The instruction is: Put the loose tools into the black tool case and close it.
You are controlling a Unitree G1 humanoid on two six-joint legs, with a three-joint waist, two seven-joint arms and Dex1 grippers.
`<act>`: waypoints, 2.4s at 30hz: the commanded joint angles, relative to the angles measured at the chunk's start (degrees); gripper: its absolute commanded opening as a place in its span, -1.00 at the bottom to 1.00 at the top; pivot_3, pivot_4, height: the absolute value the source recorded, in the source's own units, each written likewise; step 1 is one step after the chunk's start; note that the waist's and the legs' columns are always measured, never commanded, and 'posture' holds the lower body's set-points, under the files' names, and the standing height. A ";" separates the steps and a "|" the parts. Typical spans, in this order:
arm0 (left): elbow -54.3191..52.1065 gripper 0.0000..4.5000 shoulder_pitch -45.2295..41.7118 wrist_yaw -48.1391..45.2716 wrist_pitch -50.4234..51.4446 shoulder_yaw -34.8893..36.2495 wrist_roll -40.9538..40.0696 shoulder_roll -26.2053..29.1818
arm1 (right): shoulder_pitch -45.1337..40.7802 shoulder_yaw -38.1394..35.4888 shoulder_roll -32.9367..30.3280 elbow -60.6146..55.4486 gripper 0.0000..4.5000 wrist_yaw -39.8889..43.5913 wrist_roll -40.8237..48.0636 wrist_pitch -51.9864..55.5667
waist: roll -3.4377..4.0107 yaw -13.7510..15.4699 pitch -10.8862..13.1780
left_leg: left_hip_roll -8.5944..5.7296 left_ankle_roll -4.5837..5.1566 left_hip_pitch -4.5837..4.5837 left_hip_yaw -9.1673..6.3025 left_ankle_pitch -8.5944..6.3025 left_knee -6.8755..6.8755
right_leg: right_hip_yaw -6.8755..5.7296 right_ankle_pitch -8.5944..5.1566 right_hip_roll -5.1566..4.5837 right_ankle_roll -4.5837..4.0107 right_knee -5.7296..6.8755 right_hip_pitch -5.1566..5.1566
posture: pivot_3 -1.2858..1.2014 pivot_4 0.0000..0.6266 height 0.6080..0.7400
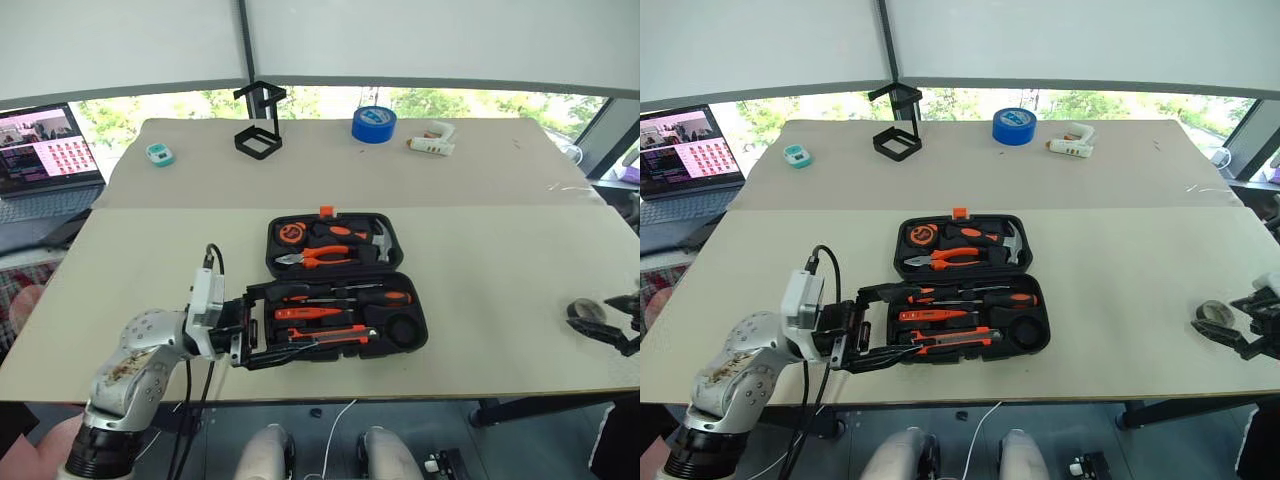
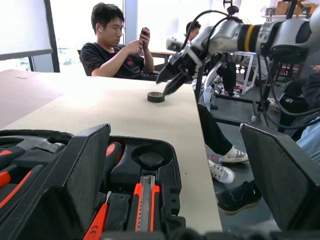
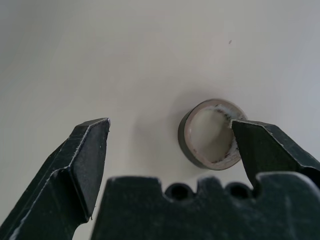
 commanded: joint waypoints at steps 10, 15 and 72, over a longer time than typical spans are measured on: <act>-5.82 1.00 2.42 4.48 -1.20 -0.39 -0.11 -1.46 | -20.17 11.12 1.45 23.68 -0.22 5.04 -11.85 -9.43 | 0.00 -0.43 0.00 | 0.00 0.00 0.02 0.00 0.00 0.01 | 0.00 0.02 0.00 0.03 -0.03 0.03 | 0.03 -0.52 1.00; -5.61 1.00 1.59 4.64 -0.69 -0.78 -0.18 -1.15 | -22.09 10.90 2.61 26.08 -0.98 6.55 -12.19 -14.53 | 0.01 -0.63 0.00 | 0.00 0.00 0.03 0.02 0.00 0.04 | 0.01 0.03 -0.02 0.04 -0.02 0.06 | 0.03 -0.52 1.00; 5.76 0.69 6.74 22.61 2.23 14.21 5.31 3.36 | -23.20 19.77 9.83 -29.29 0.37 17.87 12.15 18.97 | -0.27 0.24 0.27 | 0.09 0.04 -0.60 0.00 -0.10 0.17 | -0.16 0.10 -0.14 -0.02 0.21 -0.76 | 0.03 -0.52 1.00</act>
